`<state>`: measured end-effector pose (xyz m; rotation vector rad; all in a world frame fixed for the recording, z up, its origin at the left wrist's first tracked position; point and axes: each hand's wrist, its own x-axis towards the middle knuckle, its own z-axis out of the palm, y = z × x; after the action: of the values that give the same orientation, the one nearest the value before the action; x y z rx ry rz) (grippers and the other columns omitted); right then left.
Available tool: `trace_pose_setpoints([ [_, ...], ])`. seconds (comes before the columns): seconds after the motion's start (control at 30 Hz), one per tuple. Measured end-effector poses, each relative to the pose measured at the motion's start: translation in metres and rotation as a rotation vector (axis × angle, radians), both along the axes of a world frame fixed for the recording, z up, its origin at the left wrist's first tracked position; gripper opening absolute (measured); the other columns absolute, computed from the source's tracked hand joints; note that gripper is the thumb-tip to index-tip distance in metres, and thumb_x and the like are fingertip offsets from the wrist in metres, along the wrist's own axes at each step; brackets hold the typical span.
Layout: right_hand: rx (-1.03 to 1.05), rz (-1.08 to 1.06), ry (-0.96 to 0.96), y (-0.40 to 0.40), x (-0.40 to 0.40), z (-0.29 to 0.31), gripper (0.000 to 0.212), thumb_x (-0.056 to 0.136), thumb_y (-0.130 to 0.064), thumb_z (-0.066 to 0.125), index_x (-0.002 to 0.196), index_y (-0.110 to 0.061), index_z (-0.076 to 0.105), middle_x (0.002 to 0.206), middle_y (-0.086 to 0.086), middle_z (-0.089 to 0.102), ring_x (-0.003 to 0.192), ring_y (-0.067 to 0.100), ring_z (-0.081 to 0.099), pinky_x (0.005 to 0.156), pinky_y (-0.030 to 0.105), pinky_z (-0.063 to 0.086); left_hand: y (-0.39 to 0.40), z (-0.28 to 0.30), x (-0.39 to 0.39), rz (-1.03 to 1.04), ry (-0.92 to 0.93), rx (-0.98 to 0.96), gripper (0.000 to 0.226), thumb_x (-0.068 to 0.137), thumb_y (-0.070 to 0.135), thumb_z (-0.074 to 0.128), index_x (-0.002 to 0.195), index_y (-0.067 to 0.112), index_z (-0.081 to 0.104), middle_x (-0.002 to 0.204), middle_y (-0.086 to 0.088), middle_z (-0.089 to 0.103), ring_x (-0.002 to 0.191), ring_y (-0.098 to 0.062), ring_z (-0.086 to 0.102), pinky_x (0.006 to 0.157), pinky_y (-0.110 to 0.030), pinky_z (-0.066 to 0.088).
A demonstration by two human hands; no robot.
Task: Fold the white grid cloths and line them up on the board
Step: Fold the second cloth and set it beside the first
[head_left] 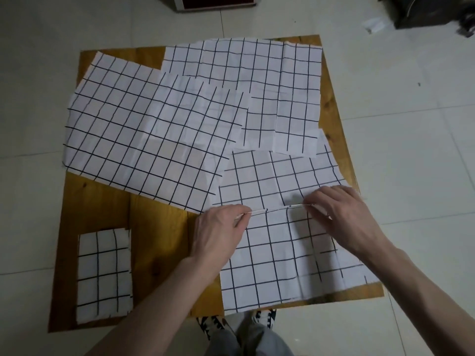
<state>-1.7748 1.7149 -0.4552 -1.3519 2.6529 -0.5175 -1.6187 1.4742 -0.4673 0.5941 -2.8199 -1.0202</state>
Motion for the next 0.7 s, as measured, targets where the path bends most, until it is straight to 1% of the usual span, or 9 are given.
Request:
trace_pose_setpoints([
  [0.1,0.038,0.044,-0.033,-0.009,-0.015,0.032,0.011,0.098,-0.025,0.065,0.105,-0.019,0.071,0.096,-0.005,0.070,0.081,0.021,0.067,0.079,0.037,0.053,-0.016,0.027,-0.013,-0.010,-0.083,0.067,0.013,0.096,0.036,0.075,0.104,0.030,0.082,0.088,0.017,0.078,0.077,-0.004,0.073,0.079,-0.032,0.062],
  [0.2,0.030,0.039,-0.005,-0.024,-0.031,0.066,0.011,0.097,-0.026,0.067,0.101,-0.018,0.073,0.092,-0.006,0.071,0.073,0.021,0.065,0.069,0.028,0.047,-0.038,0.060,-0.030,-0.002,-0.107,0.134,0.009,0.091,0.039,0.078,0.097,0.033,0.083,0.080,0.024,0.073,0.077,0.007,0.068,0.076,-0.024,0.059],
  [0.27,0.032,0.040,0.011,-0.037,-0.045,0.089,0.013,0.096,-0.029,0.067,0.098,-0.019,0.074,0.091,-0.007,0.072,0.072,0.021,0.066,0.065,0.026,0.044,-0.056,0.084,-0.040,-0.015,-0.122,0.162,0.008,0.090,0.038,0.080,0.095,0.033,0.083,0.079,0.025,0.073,0.080,0.009,0.068,0.074,-0.021,0.057],
  [0.37,0.012,0.078,0.080,-0.057,-0.067,0.122,0.013,0.094,-0.027,0.067,0.098,-0.017,0.075,0.090,-0.004,0.073,0.075,0.022,0.067,0.065,0.028,0.044,-0.086,0.125,-0.055,-0.041,-0.094,0.192,0.010,0.088,0.035,0.082,0.097,0.031,0.084,0.079,0.020,0.075,0.076,0.005,0.069,0.074,-0.024,0.059],
  [0.4,0.001,0.092,0.111,-0.064,-0.073,0.133,0.013,0.094,-0.024,0.068,0.101,-0.016,0.075,0.093,-0.002,0.074,0.077,0.024,0.067,0.065,0.030,0.047,-0.095,0.139,-0.060,-0.050,-0.075,0.186,0.011,0.089,0.033,0.082,0.099,0.030,0.084,0.081,0.019,0.076,0.077,0.005,0.070,0.075,-0.024,0.059],
  [0.47,-0.040,0.097,0.177,-0.079,-0.085,0.153,0.016,0.095,-0.019,0.067,0.106,-0.012,0.074,0.098,0.004,0.074,0.082,0.028,0.067,0.065,0.036,0.052,-0.112,0.168,-0.068,-0.060,-0.034,0.161,0.014,0.092,0.026,0.079,0.106,0.028,0.083,0.091,0.018,0.077,0.087,0.005,0.071,0.081,-0.022,0.061],
  [0.57,-0.136,0.070,0.308,-0.094,-0.096,0.178,0.017,0.100,-0.012,0.064,0.113,-0.008,0.074,0.103,0.010,0.074,0.086,0.031,0.065,0.067,0.042,0.054,-0.132,0.207,-0.078,-0.038,0.056,0.152,0.022,0.096,0.017,0.072,0.114,0.029,0.080,0.104,0.018,0.076,0.100,0.006,0.069,0.091,-0.020,0.059],
  [0.6,-0.173,0.056,0.341,-0.099,-0.097,0.185,0.017,0.101,-0.010,0.064,0.115,-0.006,0.073,0.104,0.012,0.073,0.086,0.032,0.064,0.067,0.044,0.053,-0.137,0.218,-0.079,-0.025,0.089,0.158,0.025,0.096,0.015,0.071,0.115,0.029,0.079,0.107,0.018,0.075,0.103,0.005,0.069,0.094,-0.021,0.058],
  [0.7,-0.276,0.017,0.436,-0.106,-0.094,0.199,0.016,0.105,-0.010,0.061,0.116,-0.004,0.072,0.104,0.016,0.072,0.085,0.033,0.061,0.068,0.042,0.047,-0.147,0.240,-0.076,0.000,0.191,0.146,0.031,0.097,0.010,0.068,0.118,0.031,0.077,0.112,0.021,0.074,0.109,0.005,0.068,0.098,-0.019,0.055],
])
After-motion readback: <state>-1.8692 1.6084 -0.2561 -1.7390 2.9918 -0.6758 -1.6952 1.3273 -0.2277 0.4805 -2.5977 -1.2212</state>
